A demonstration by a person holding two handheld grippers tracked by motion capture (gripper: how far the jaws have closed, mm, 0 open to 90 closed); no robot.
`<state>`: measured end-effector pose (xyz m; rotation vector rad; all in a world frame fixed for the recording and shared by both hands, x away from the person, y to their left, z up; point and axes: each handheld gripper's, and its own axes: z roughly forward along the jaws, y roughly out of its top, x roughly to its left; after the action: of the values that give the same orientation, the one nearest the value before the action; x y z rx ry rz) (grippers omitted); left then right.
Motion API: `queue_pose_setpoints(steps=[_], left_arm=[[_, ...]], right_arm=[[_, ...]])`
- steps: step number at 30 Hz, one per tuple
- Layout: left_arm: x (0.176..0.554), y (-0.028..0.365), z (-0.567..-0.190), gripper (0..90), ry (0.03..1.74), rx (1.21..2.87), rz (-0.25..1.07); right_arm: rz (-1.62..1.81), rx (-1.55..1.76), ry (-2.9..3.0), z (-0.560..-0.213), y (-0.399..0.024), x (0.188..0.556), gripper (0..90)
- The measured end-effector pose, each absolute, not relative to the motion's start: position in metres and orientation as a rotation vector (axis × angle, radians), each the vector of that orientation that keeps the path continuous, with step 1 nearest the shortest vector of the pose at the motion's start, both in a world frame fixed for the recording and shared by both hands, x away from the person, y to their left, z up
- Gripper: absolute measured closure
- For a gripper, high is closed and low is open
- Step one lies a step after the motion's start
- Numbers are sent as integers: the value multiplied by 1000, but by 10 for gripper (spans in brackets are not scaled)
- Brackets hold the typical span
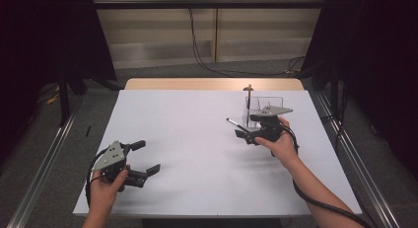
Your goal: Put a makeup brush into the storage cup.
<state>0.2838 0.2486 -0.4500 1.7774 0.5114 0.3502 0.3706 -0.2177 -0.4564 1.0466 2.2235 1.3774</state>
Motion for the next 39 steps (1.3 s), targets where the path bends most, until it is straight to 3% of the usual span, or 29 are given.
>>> queue_pose_setpoints(steps=[16, 39], left_arm=[[284, 248, -451, 27, 514, 1777, 343], [285, 248, -452, 27, 507, 1784, 337]], right_arm=[[1157, 1108, 2417, -454, -204, 388, 100], [966, 1143, 2539, -444, -189, 405, 292]])
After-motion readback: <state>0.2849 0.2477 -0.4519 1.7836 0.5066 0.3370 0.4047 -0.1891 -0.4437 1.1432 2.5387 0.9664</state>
